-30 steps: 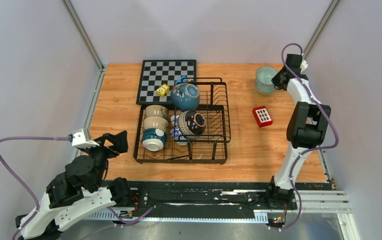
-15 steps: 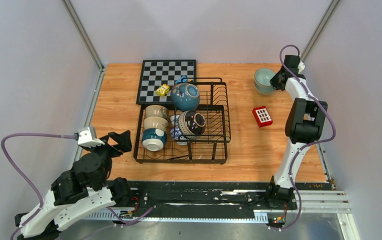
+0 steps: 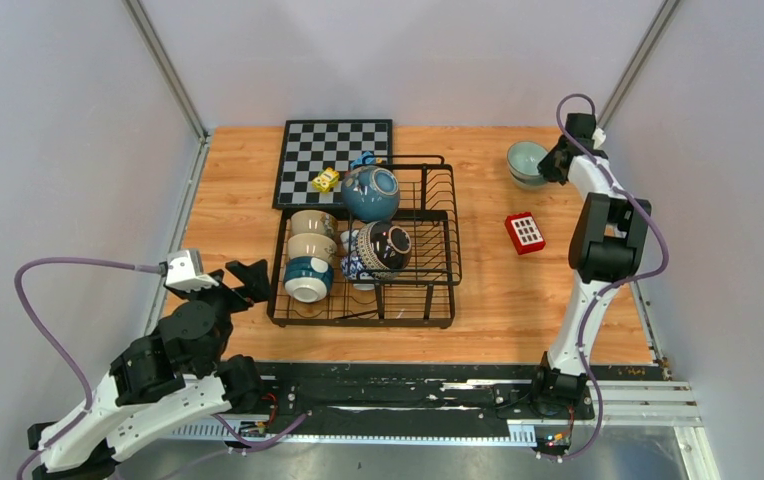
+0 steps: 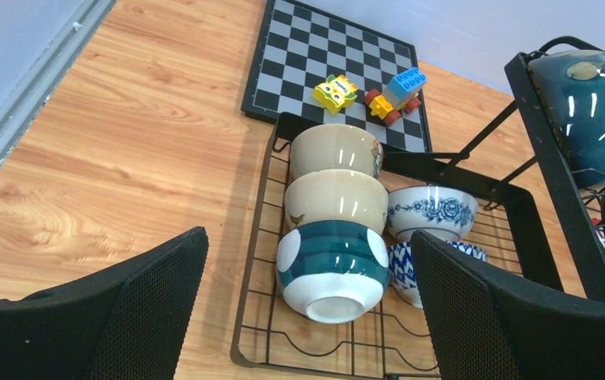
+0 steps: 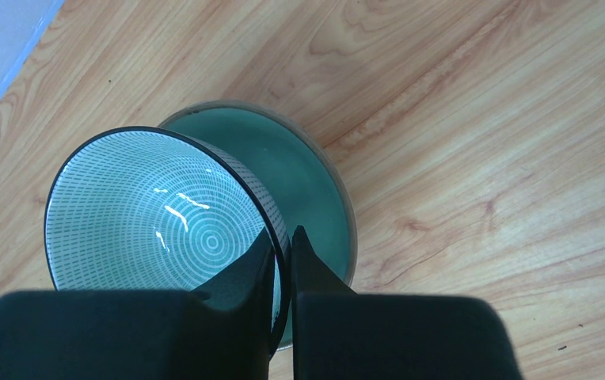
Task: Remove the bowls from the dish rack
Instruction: Place the bowl with the bowl.
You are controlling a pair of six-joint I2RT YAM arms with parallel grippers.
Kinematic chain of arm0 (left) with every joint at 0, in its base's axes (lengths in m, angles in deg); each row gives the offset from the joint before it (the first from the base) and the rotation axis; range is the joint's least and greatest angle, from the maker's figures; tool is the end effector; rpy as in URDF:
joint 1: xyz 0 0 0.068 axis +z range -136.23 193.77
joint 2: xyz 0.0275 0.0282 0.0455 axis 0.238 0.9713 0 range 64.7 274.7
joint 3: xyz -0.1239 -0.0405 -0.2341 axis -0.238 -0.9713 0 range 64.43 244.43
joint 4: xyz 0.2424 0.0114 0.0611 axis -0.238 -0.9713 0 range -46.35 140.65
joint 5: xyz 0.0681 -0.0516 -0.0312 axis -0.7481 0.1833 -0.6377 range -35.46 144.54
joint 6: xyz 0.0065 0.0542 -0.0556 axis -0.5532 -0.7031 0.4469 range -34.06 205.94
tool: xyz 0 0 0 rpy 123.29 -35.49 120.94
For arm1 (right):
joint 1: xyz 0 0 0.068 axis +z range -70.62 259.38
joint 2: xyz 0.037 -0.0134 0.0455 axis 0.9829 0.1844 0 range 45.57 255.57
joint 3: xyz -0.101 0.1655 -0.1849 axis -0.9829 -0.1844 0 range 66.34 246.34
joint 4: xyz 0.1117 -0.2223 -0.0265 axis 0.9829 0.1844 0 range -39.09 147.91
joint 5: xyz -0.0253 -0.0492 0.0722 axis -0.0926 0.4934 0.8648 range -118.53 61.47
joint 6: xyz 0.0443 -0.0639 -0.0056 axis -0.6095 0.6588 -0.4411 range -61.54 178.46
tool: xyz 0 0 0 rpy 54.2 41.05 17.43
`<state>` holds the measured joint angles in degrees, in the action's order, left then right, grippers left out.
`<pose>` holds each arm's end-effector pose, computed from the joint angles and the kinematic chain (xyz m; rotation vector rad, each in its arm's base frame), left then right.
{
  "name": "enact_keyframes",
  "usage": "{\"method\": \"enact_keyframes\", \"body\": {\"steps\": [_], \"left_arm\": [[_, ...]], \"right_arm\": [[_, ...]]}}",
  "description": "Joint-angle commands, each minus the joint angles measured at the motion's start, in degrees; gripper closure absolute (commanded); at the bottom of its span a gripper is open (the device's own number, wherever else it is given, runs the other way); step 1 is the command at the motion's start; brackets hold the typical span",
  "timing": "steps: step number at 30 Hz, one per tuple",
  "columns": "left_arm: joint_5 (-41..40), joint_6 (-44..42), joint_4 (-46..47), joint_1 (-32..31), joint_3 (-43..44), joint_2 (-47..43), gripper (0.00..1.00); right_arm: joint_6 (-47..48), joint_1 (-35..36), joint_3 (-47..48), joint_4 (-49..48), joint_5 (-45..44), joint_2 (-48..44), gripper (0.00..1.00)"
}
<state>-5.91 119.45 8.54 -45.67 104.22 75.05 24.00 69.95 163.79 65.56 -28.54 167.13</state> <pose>0.0717 -0.0076 0.3034 -0.3516 1.6495 -0.2737 0.4956 -0.0823 0.2057 0.8438 2.0943 0.2344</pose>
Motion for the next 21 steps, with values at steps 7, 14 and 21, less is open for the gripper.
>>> {"method": "enact_keyframes", "body": {"steps": [7, 14, 21], "left_arm": [[0.2, 3.0, 0.8, 0.1, -1.2, 1.5, 0.0], [0.3, 4.0, 0.2, 0.1, -1.2, 1.5, 0.0], [0.6, 3.9, 0.6, 0.1, -1.0, 2.1, 0.0]], "right_arm": [[0.9, -1.7, 3.1, 0.3, 0.7, 1.3, 1.0], [1.1, -2.0, 4.2, 1.0, 1.5, 2.3, 0.99], [1.1, -2.1, 4.4, 0.9, 2.6, 2.5, 0.86]]}}
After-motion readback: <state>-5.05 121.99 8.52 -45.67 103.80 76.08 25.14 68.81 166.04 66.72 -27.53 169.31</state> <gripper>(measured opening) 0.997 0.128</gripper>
